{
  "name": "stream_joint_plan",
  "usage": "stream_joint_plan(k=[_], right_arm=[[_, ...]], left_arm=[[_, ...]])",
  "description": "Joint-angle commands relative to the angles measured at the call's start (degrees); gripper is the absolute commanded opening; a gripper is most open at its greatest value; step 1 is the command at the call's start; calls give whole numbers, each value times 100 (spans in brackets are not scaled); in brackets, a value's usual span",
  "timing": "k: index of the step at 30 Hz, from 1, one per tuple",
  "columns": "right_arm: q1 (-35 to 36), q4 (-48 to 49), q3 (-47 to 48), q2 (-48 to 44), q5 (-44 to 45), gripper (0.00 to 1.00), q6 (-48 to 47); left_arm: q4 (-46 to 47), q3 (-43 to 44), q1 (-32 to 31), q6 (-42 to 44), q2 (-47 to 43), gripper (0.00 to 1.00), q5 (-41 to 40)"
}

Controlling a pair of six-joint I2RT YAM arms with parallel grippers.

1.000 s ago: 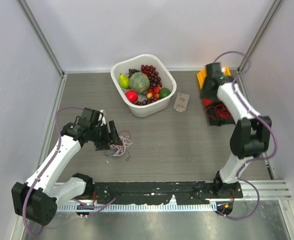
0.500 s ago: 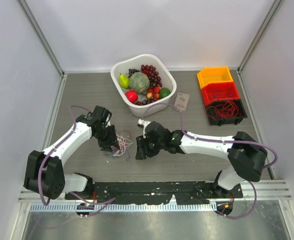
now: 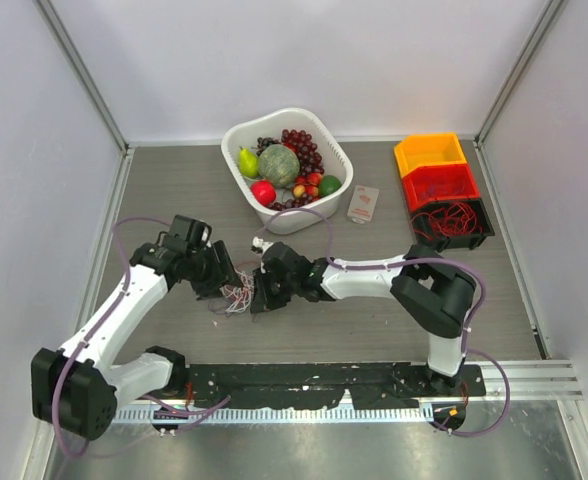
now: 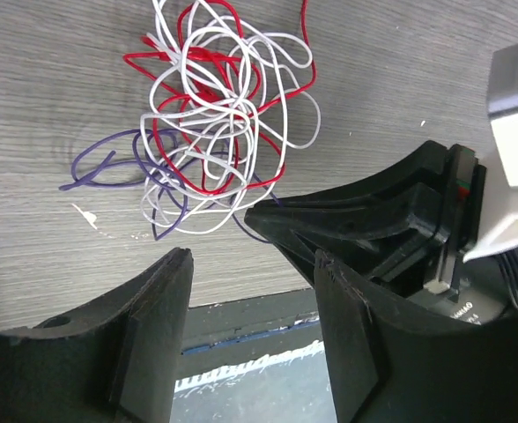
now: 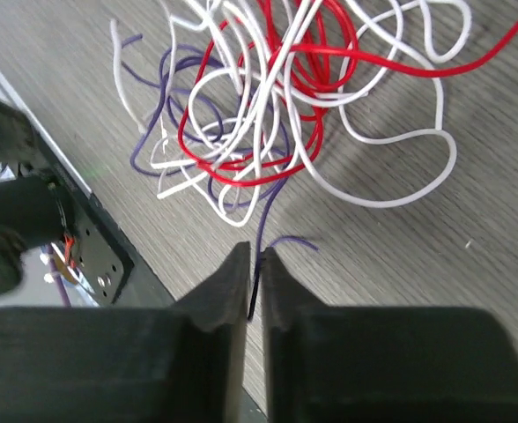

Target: Untangle the cables

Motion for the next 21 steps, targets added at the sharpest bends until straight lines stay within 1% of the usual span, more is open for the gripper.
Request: stream_joint_plan(k=[1,2,3,5,6,7,8,9,10,11,12,13,15,16,17,19,21], right_arm=[[43,-650,508,-220,386,1,-323],[43,-659,343,-335,378,1,-349],[43,-598,202,-658,299,1,-367],[61,-344,-168,-1142,150,1,-358],[70,-291,-352,-1345,71,1,-332],[131,-316,-423,-1730,44,1,-358],[166,-403,-467,-1925,218,1,-524],[280,-709,-442,-2353,324,1,-612],[307,-886,-319,-2549,473,1,-735],[307,-1192,-240,-2995,605,1,-762],[316,-1361,-22,-3225,893,1,-815],[316,-1684,146,-3689,1070,1,-894],[316,-2133,943,-4253,1746,1,-1008],[307,-2266,1234,-4413,2097,1,-1087],[316,-2520,1690,-4579,2248,1,-1201],[316,-2723,2419,-4773,2653,1,-1403],[307,-2760,2965,-4845,3030,1,-1596]], left_arm=[[556,-160,2,-211,253,60,431],[792,-212,11,-254,402,58,544],[1038,-265,11,-316,577,57,685],[1610,-318,11,-395,1164,56,1089],[1804,-310,11,-396,1490,54,1090],[1875,-249,11,-396,1884,51,1047],[1893,-144,20,-317,2236,50,1029],[1841,-29,20,-203,2640,47,951],[1745,94,20,-150,3044,45,802],[1683,173,28,-54,3214,44,757],[1656,200,37,26,3311,43,643],[1647,192,63,44,3312,42,573],[1735,60,116,53,3172,43,546],[1761,-36,151,35,3102,43,554],[1770,-98,169,26,3023,45,572],[1762,-195,178,26,2882,47,554],[1753,-239,178,26,2785,46,563]])
